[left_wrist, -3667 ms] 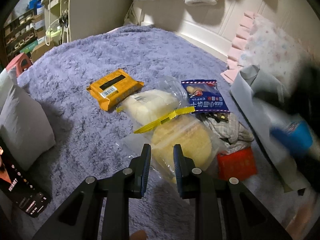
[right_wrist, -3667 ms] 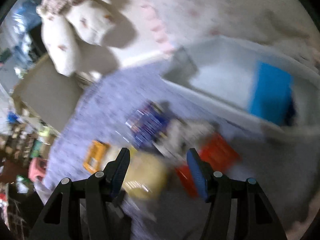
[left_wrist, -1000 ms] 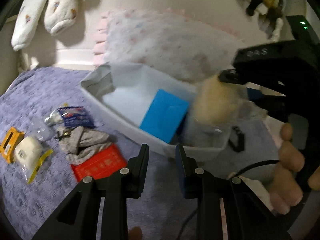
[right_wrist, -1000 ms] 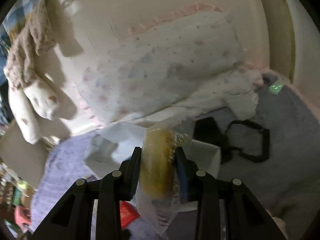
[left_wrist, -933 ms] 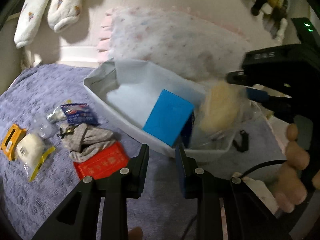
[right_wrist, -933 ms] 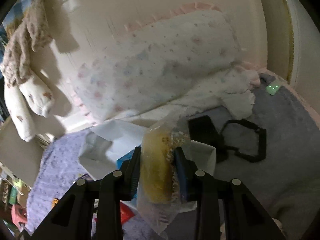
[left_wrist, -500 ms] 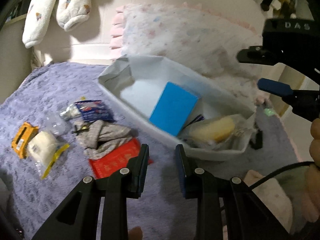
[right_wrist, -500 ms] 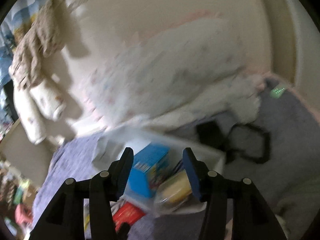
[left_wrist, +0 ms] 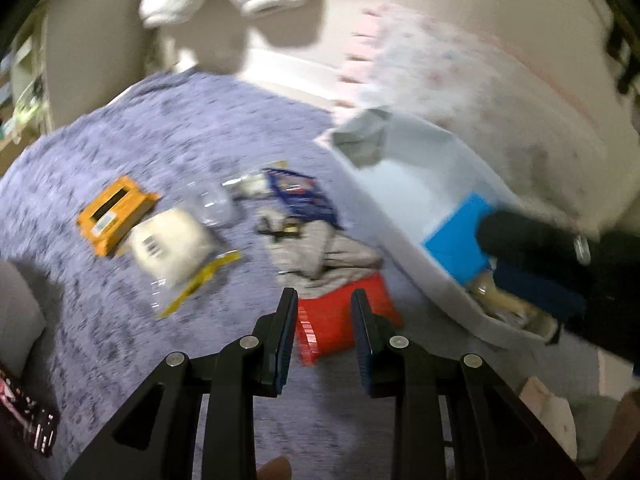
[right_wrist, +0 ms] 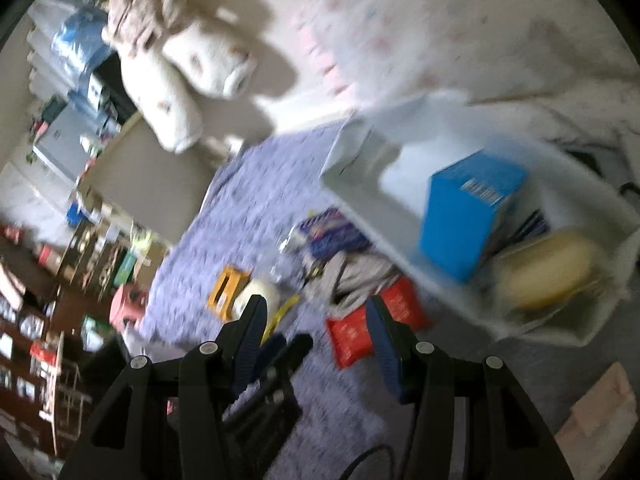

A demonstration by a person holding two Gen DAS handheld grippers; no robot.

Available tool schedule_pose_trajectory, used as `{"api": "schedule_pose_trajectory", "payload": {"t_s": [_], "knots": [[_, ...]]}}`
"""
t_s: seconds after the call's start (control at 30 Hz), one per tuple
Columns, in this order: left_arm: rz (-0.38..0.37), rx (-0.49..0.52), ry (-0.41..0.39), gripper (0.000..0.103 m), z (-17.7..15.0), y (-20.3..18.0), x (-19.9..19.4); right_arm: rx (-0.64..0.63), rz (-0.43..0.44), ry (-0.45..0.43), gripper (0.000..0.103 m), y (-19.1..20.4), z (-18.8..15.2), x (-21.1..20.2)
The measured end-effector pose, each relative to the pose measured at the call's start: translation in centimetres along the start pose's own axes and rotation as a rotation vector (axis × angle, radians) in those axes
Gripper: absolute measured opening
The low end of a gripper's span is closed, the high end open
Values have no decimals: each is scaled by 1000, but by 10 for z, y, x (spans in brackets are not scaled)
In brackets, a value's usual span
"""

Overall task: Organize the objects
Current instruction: 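Move the right gripper back to the red packet on the blanket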

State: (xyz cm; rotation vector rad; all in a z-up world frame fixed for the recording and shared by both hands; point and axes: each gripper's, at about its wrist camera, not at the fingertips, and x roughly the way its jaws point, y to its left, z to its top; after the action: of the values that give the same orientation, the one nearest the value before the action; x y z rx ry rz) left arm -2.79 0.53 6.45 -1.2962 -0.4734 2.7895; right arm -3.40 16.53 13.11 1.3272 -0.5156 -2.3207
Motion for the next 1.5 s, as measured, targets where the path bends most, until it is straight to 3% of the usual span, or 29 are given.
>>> {"api": "schedule_pose_trajectory", "payload": {"t_s": [0.13,0.23,0.33,0.47,0.57,0.83,1.0,1.1,1.2,1.37,1.4,1.5], "knots": [[127,-85,21,26,1,31,6,-3,32,136,50,8,-9,28],[131,-178,47,26,-1,53,11,-19,29,193,50,10,-15,43],[142,-209,61,26,-3,62,16,-11,-19,230,50,4,-21,64],[181,-182,67,26,-4,56,21,7,-115,207,50,-12,-22,82],[166,-178,76,26,-5,53,25,-6,-168,169,50,-20,-20,90],[194,-163,70,26,-5,51,31,-60,-201,116,50,-31,-13,111],[208,-175,53,26,-4,53,27,-39,-195,15,50,-43,-3,104],[211,-169,54,26,-4,51,29,-41,-178,34,50,-48,-1,116],[209,-167,65,26,-4,49,33,-52,-237,112,50,-51,-3,135],[198,-186,76,26,-4,53,34,-64,-342,128,50,-54,-2,137],[194,-189,78,26,-5,53,34,-66,-367,145,55,-56,-3,140],[186,-192,93,26,-5,53,37,-45,-327,172,65,-62,-4,145]]}}
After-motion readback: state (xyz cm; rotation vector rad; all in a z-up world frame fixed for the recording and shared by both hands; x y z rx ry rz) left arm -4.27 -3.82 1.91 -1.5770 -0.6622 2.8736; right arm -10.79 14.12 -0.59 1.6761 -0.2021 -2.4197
